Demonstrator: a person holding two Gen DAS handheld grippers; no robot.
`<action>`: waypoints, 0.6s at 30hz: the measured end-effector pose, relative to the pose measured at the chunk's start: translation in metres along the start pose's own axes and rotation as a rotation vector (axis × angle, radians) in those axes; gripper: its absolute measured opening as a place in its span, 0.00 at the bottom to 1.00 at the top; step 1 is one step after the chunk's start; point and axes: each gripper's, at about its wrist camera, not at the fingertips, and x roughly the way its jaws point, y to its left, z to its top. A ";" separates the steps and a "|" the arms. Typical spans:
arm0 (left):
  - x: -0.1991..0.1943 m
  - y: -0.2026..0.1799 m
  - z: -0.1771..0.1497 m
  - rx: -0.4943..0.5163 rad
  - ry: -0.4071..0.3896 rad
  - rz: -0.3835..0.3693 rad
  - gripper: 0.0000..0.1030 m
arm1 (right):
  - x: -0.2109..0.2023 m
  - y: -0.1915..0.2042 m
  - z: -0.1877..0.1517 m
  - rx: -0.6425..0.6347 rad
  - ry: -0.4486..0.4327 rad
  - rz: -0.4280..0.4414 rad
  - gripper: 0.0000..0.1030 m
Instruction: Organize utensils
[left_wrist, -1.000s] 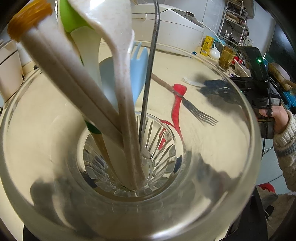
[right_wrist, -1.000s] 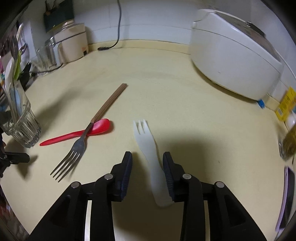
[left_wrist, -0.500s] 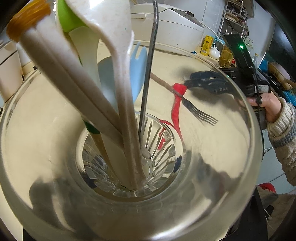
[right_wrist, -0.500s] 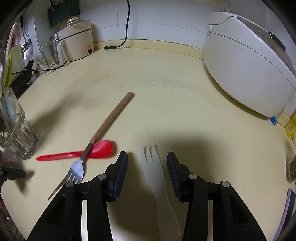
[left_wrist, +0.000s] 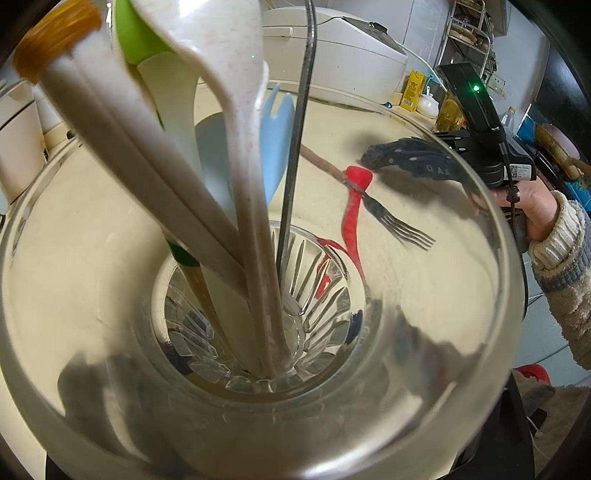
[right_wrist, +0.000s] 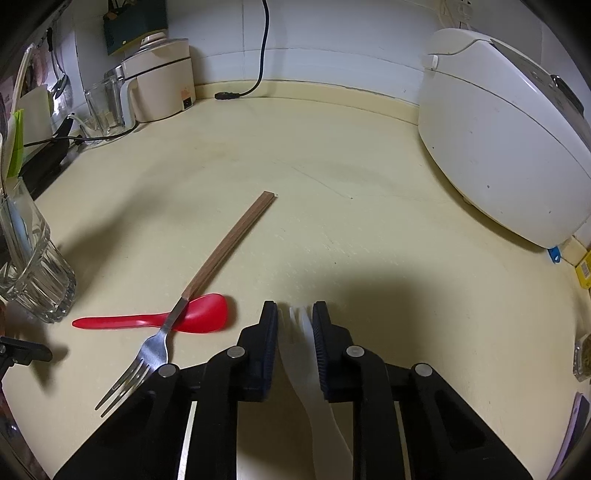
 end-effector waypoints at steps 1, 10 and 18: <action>0.000 0.000 0.000 0.000 0.000 0.000 0.94 | 0.000 0.000 0.000 0.000 0.000 0.000 0.19; 0.000 -0.001 0.000 -0.002 -0.001 -0.004 0.94 | -0.013 -0.004 -0.005 0.056 -0.058 0.046 0.05; 0.001 0.000 0.000 0.000 0.000 -0.002 0.94 | -0.038 -0.017 -0.005 0.106 -0.124 0.061 0.05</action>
